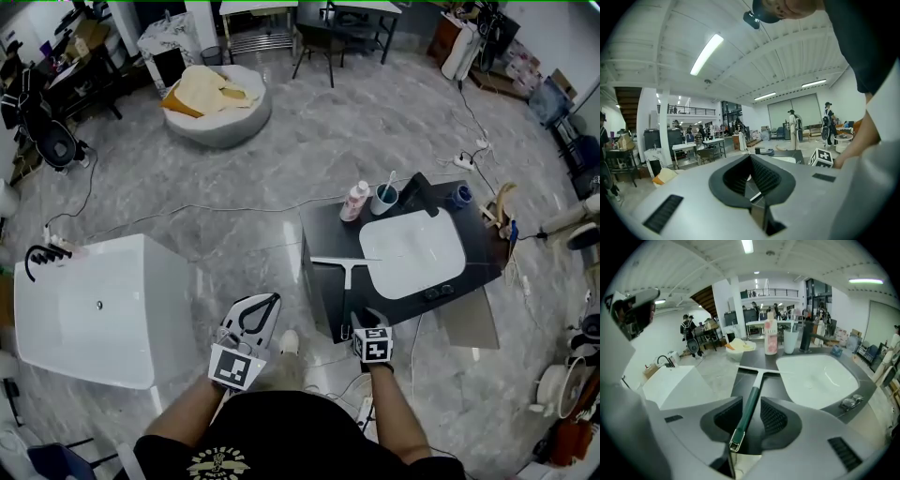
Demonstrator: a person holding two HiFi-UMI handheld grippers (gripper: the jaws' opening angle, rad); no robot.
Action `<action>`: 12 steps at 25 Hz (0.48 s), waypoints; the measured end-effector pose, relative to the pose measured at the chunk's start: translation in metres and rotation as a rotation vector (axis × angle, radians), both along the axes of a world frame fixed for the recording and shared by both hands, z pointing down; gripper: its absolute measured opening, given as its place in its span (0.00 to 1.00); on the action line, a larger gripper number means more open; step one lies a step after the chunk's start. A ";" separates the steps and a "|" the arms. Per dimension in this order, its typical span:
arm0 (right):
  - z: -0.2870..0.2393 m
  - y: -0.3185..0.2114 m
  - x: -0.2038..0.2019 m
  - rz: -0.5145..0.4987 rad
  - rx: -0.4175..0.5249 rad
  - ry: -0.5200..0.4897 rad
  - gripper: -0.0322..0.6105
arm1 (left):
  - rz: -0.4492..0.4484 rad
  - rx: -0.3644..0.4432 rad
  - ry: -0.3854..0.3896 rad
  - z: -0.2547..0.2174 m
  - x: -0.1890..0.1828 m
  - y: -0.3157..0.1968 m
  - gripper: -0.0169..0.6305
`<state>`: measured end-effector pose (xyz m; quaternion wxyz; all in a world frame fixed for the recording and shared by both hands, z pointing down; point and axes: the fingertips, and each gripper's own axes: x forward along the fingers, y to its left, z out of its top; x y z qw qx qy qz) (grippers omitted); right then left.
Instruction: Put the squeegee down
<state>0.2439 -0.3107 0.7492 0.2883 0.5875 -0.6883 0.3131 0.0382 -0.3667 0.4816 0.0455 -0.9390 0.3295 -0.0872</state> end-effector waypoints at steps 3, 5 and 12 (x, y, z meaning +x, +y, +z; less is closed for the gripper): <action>-0.055 0.010 0.002 0.013 0.169 0.022 0.18 | 0.057 -0.045 0.080 -0.011 0.001 0.022 0.06; -0.094 0.019 0.004 0.025 0.271 0.037 0.12 | 0.095 -0.039 0.083 -0.016 0.005 0.036 0.06; -0.210 0.061 0.003 0.034 0.481 0.026 0.09 | 0.114 0.066 -0.009 -0.030 0.015 0.077 0.06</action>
